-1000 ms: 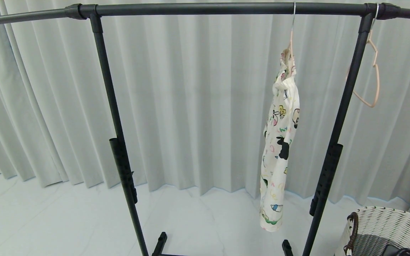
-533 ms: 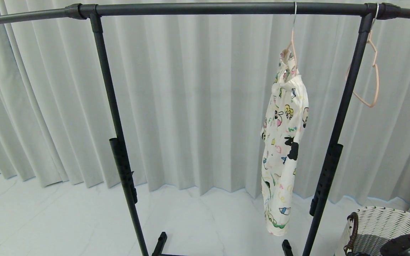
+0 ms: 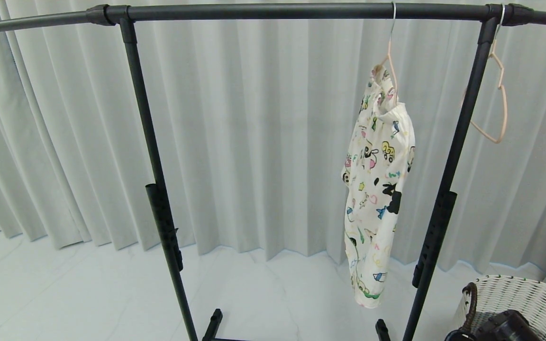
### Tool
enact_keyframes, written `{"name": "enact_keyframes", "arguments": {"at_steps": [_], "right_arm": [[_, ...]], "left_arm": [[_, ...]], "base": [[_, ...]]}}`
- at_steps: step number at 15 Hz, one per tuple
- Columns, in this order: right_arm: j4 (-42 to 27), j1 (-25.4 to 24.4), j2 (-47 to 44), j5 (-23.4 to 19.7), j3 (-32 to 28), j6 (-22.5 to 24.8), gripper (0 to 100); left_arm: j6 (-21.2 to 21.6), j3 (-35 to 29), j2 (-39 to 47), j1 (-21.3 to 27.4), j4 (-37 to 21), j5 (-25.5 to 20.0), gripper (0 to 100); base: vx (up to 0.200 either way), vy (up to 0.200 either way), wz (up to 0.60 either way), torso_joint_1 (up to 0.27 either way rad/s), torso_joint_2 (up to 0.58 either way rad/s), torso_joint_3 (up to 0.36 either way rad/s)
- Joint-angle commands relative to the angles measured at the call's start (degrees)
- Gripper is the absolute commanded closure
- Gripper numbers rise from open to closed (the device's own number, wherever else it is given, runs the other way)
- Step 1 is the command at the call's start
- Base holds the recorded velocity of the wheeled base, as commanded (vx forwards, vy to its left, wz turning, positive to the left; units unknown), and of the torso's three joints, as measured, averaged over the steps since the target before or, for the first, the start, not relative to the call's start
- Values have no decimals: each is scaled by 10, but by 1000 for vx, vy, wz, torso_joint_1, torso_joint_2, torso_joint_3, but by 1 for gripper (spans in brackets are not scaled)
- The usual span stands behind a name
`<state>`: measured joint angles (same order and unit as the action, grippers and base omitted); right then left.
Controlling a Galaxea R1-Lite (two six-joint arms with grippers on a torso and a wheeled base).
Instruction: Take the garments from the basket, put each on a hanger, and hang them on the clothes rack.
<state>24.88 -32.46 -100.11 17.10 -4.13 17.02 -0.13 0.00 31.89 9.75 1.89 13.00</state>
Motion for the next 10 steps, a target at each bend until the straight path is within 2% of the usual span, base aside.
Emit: {"name": "enact_keyframes", "arguments": {"at_steps": [1,6,7,10], "right_arm": [[1,4,-7,0,-11,-4,0],[10,3,-9,10,-22,-26,0],[10,2,-8,21,-23,-27,100],[11,-6,-1,71,-26,-28,100]], "left_arm": [[0,0,-1,0,0,0,0],[0,0,-11,0,0,0,0],[0,0,-15,-1,0,0,0],[0,0,-16,1,0,0,0]], "base": [[0,0,0,0,0,0],[0,0,0,0,0,0],[0,0,0,0,0,0],[0,0,0,0,0,0]]}}
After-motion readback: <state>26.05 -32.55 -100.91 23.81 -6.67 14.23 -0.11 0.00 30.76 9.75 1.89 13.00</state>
